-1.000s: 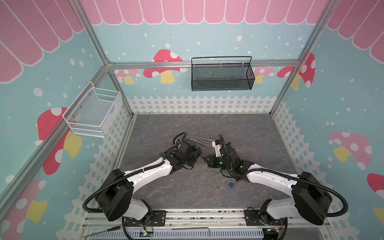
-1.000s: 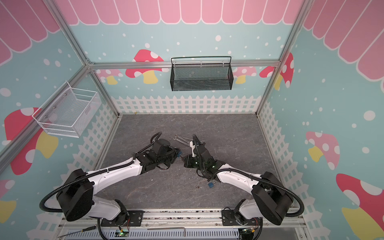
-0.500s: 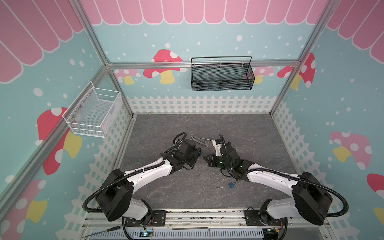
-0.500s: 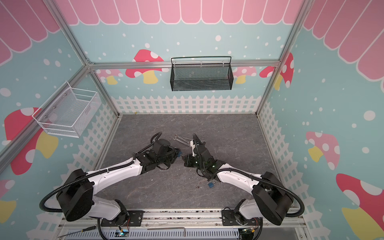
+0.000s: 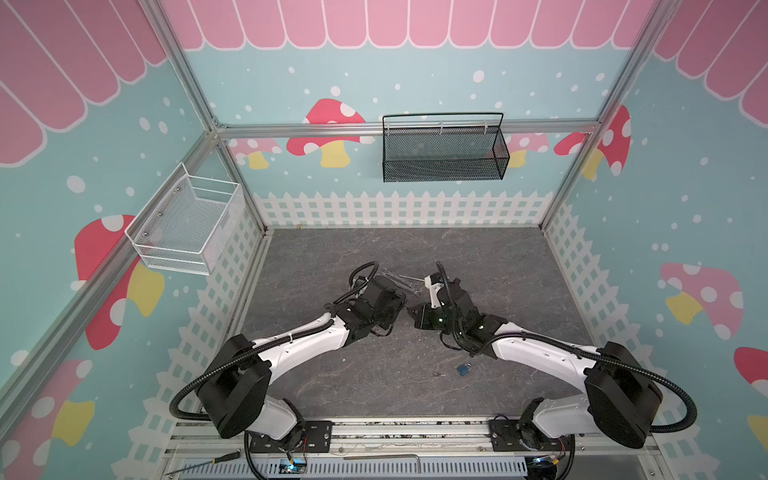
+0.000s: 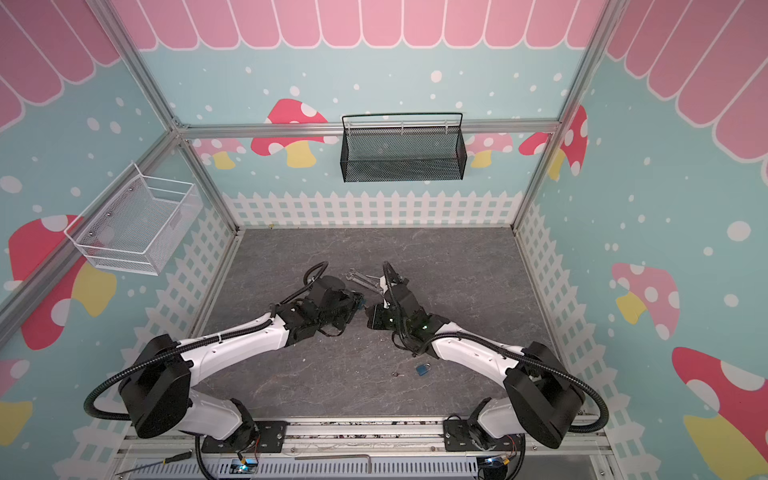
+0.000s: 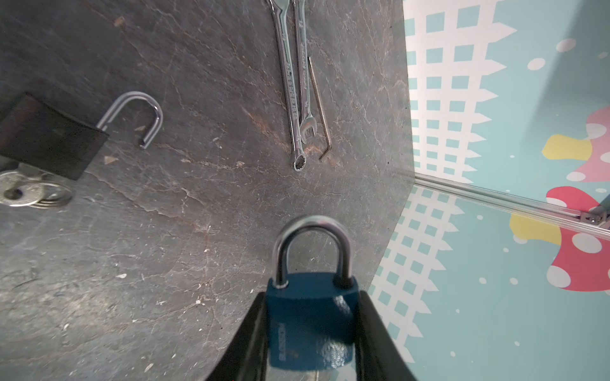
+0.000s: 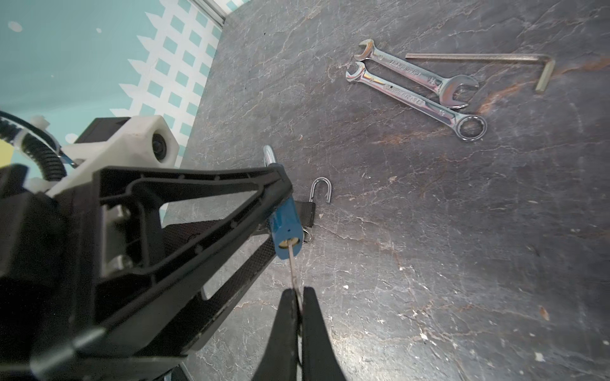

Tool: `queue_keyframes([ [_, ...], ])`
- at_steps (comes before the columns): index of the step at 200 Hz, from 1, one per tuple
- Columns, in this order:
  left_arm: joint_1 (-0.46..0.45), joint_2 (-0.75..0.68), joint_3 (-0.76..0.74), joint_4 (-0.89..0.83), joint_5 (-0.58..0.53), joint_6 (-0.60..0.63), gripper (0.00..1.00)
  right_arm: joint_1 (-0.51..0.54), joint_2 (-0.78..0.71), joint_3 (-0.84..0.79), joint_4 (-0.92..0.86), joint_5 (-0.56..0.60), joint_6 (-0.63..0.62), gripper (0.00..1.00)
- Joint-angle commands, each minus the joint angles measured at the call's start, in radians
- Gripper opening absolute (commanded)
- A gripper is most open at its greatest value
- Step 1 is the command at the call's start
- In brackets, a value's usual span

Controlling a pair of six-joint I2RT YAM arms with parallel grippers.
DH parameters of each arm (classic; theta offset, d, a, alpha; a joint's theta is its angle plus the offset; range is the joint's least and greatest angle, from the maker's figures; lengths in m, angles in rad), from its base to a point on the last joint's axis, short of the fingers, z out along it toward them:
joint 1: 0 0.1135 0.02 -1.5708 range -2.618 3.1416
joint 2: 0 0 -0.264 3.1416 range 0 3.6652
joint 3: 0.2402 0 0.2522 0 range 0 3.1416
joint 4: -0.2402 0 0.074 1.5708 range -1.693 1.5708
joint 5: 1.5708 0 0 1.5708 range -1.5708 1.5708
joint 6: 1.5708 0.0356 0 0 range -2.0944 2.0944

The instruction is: Unlock with the key

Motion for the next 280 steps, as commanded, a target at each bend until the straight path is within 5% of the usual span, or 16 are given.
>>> queue_keyframes([
  [1, -0.084, -0.006, 0.049, 0.032, 0.167, 0.01, 0.0, 0.002, 0.001, 0.061, 0.108, 0.022, -0.017, 0.0],
  [44, -0.096, -0.042, 0.034, -0.087, 0.121, 0.084, 0.0, -0.037, -0.034, 0.047, 0.185, -0.097, 0.057, 0.0],
  [106, -0.119, -0.07, -0.021, 0.015, 0.171, 0.026, 0.0, -0.036, -0.013, 0.052, 0.192, -0.035, 0.005, 0.0],
  [187, -0.118, -0.098, -0.104, 0.113, 0.143, -0.013, 0.0, -0.066, 0.002, -0.003, 0.388, -0.29, 0.355, 0.0],
  [280, -0.102, -0.142, -0.144, 0.155, 0.097, -0.028, 0.0, -0.076, -0.033, -0.14, 0.565, -0.286, 0.572, 0.0],
])
